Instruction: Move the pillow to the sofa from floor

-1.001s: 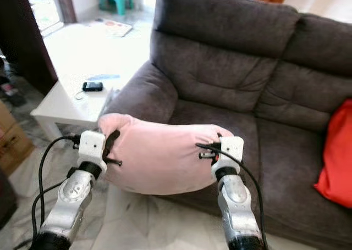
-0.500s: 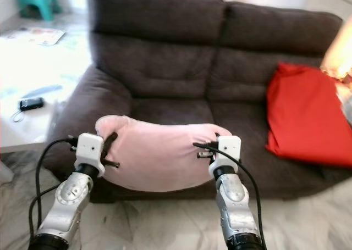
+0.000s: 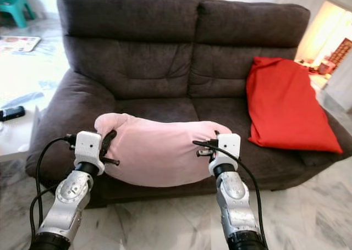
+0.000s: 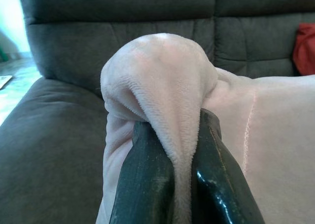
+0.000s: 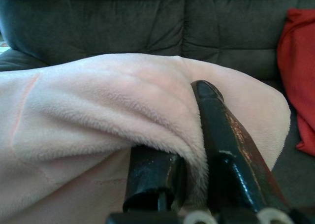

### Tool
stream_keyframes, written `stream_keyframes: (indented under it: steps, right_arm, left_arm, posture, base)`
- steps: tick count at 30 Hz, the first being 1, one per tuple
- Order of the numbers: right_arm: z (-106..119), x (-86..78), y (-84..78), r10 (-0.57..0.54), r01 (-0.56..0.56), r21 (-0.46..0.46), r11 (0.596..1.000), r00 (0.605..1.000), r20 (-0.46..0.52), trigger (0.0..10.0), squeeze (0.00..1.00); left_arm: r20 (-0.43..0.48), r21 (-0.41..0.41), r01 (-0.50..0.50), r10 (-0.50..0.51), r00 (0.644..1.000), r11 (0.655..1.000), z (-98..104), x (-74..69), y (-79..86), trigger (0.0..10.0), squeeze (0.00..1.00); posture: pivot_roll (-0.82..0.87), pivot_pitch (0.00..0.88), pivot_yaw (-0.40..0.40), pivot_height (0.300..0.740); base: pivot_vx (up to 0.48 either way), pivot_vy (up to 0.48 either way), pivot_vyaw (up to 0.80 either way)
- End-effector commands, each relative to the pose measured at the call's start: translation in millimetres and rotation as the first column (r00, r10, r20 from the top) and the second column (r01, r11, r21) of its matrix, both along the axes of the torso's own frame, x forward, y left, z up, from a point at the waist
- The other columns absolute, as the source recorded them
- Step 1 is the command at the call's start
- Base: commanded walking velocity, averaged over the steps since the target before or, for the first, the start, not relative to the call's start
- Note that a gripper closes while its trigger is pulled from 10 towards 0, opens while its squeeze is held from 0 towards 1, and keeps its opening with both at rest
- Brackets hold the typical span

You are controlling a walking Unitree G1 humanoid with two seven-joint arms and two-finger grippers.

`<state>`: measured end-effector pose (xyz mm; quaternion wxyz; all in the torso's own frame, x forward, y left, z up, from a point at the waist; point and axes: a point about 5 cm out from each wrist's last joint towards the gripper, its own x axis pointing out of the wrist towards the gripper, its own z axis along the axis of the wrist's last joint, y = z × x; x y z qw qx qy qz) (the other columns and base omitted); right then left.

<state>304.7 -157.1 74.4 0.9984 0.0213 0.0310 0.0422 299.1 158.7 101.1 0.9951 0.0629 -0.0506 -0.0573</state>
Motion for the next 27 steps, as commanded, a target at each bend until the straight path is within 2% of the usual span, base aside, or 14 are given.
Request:
stream_keyframes:
  steps: [1, 3, 7, 14, 27]
  right_arm:
    - [20, 5.0, -9.4, -0.027, 0.027, -0.001, 1.000, 0.995, 0.100, 10.0, 0.00]
    - [22, 4.9, -9.7, -0.025, 0.028, -0.022, 0.999, 0.992, 0.120, 10.0, 0.00]
    - [23, 5.4, -9.7, -0.026, 0.026, 0.008, 1.000, 0.992, 0.121, 10.0, 0.00]
    - [23, 4.2, -7.5, -0.004, 0.003, 0.005, 1.000, 0.992, 0.124, 10.0, 0.00]
    - [29, 5.1, -5.4, 0.008, -0.013, 0.033, 0.999, 0.988, 0.152, 10.0, 0.00]
  left_arm:
    - [0.039, -0.024, -0.032, 0.033, 0.999, 0.999, 10, 2.1, 4.9, 10.0, 0.00]
    - [0.040, -0.025, -0.031, 0.032, 0.999, 0.999, 11, 2.5, 5.0, 10.0, 0.00]
    - [0.045, -0.032, -0.034, 0.036, 0.998, 0.999, 14, 3.3, 5.3, 10.0, 0.00]
    - [0.047, -0.033, -0.041, 0.043, 0.998, 0.999, 15, 3.8, 6.5, 10.0, 0.00]
    - [0.071, -0.019, -0.042, 0.043, 0.997, 0.999, 20, 3.8, 6.7, 10.0, 0.00]
  posture:
    - [0.13, 0.000, -0.104, 0.740]
    - [0.13, 0.000, -0.104, 0.740]
    - [0.13, 0.000, -0.104, 0.740]
    - [0.13, 0.000, -0.103, 0.740]
    - [0.13, 0.000, -0.104, 0.740]
  base:
    - [0.000, 0.000, 0.00]
    - [0.000, 0.000, 0.77]
    - [0.000, 0.000, 0.80]
    - [0.000, 0.000, 0.78]
    - [0.000, 0.000, 0.03]
